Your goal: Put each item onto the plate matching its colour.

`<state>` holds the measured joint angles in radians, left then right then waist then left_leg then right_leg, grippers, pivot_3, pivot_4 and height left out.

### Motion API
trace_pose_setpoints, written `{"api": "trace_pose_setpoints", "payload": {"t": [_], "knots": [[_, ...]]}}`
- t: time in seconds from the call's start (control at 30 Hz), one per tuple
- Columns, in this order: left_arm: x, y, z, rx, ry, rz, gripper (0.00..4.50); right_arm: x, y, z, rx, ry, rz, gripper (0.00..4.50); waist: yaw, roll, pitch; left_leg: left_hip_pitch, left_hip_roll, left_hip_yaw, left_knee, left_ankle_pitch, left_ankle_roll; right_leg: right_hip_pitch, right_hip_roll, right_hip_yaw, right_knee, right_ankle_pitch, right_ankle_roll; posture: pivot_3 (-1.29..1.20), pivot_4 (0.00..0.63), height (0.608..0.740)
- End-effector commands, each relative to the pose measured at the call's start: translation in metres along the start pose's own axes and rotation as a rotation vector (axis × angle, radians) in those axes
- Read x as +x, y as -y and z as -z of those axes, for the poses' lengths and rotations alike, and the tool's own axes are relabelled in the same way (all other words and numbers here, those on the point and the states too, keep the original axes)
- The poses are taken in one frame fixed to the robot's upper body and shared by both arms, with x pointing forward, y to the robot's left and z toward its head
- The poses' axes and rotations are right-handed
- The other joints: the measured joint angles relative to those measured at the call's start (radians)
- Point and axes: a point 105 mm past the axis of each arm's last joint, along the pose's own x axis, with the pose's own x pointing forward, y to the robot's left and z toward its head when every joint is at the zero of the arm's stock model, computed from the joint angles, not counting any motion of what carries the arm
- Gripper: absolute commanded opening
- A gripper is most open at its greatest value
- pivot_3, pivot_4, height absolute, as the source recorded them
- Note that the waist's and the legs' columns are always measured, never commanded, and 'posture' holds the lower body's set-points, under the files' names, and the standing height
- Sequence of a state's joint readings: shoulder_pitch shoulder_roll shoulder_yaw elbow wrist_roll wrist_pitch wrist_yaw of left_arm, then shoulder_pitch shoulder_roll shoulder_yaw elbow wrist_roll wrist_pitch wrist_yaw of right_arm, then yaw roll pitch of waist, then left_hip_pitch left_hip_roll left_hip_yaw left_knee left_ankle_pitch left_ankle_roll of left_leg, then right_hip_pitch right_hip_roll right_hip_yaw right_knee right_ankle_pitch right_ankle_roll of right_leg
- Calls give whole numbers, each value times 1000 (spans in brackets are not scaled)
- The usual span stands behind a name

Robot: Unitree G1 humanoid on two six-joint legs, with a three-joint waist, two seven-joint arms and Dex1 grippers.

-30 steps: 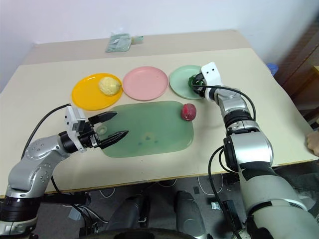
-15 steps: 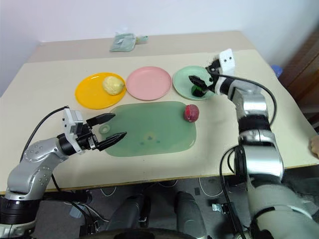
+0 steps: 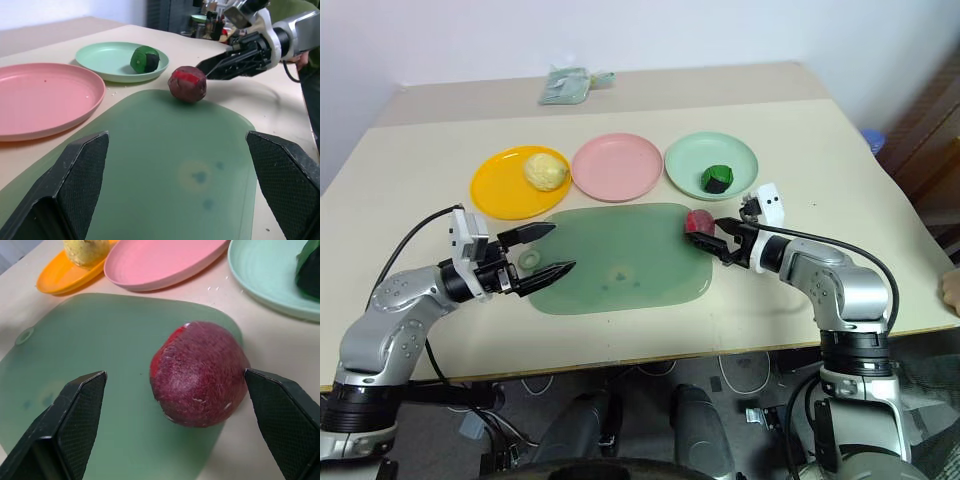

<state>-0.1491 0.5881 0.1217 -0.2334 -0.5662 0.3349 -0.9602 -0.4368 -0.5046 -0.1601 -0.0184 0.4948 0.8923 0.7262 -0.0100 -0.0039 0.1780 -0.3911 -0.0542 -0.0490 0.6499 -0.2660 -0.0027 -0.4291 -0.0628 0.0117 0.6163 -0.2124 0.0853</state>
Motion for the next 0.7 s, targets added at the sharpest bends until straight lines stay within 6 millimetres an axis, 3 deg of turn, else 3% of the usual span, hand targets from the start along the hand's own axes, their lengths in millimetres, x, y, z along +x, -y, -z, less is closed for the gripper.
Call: {"api": "trace_pose_setpoints", "payload": {"t": [0.03,0.2,0.3,0.37,0.4,0.57,0.7], "knots": [[-1,1,-6,39,-2,10,4500,12,3,-7,-6,31,3,4468,-1,0,0,0,0,0,0,0,0,0,0,0,0,0,0,0,150,740],[-2,5,-9,43,-2,-5,4500,24,23,-6,-14,39,77,4468,-3,0,0,0,0,0,0,0,0,0,0,0,0,0,0,0,150,740],[-5,7,-10,42,-4,-24,4500,25,27,-17,-22,77,89,3613,-3,0,0,0,0,0,0,0,0,0,0,0,0,0,0,0,150,740],[-6,8,-10,41,-5,-33,4500,25,26,-21,-37,86,76,2697,-3,0,0,0,0,0,0,0,0,0,0,0,0,0,0,0,150,740],[-8,8,-10,41,-5,-41,4500,25,21,-29,-53,110,58,2462,-3,0,0,0,0,0,0,0,0,0,0,0,0,0,0,0,150,740],[-15,9,-10,32,-1,-74,4500,35,-5,-75,-125,252,-33,2439,-8,0,0,0,0,0,0,0,0,0,0,0,0,0,0,0,150,740],[-20,7,-6,24,1,-113,4500,74,-28,-113,-183,342,-79,2439,-14,0,0,0,0,1,-1,0,0,-1,1,1,1,0,0,0,150,740]]}}
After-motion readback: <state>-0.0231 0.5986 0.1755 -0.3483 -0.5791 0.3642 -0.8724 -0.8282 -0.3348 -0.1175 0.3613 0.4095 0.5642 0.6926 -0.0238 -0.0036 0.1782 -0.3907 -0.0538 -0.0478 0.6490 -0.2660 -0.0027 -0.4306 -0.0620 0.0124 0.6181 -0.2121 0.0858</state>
